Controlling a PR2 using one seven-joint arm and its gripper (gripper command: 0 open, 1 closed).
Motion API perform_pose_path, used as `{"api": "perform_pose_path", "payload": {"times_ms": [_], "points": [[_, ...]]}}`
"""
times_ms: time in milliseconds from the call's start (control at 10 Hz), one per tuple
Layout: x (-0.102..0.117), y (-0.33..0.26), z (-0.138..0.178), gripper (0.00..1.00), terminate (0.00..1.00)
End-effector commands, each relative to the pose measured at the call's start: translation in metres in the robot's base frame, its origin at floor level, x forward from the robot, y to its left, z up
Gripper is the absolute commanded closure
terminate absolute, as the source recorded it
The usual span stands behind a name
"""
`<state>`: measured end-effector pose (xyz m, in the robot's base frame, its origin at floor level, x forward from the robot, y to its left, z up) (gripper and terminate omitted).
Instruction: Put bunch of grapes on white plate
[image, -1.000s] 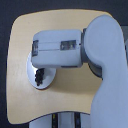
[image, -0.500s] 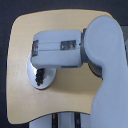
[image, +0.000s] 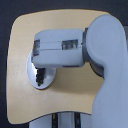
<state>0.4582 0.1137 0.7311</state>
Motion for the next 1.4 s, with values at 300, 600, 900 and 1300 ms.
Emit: {"api": "perform_pose_path", "payload": {"times_ms": [300,600,900,1300], "points": [[-0.003,-0.001,0.016,0.00,0.00],[0.007,0.005,0.037,0.00,0.00],[0.032,0.010,0.085,0.00,0.00],[0.058,0.004,0.143,0.00,0.00]]}}
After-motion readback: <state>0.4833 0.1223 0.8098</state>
